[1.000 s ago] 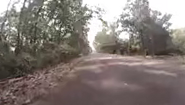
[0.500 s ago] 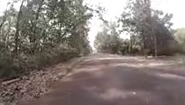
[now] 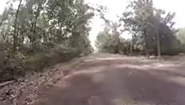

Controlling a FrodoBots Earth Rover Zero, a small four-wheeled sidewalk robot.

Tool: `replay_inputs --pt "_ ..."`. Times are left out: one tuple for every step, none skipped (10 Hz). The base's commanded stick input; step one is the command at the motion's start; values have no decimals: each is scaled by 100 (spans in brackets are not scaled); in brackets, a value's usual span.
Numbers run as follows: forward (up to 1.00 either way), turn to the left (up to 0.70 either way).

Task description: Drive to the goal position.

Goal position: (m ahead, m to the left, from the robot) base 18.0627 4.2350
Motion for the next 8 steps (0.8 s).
replay_inputs --pt "70 -3" --pt "70 -3" --pt "70 -3" --pt "70 -3" --pt "70 -3" --pt "70 -3" --pt "70 -3" --pt "70 -3"
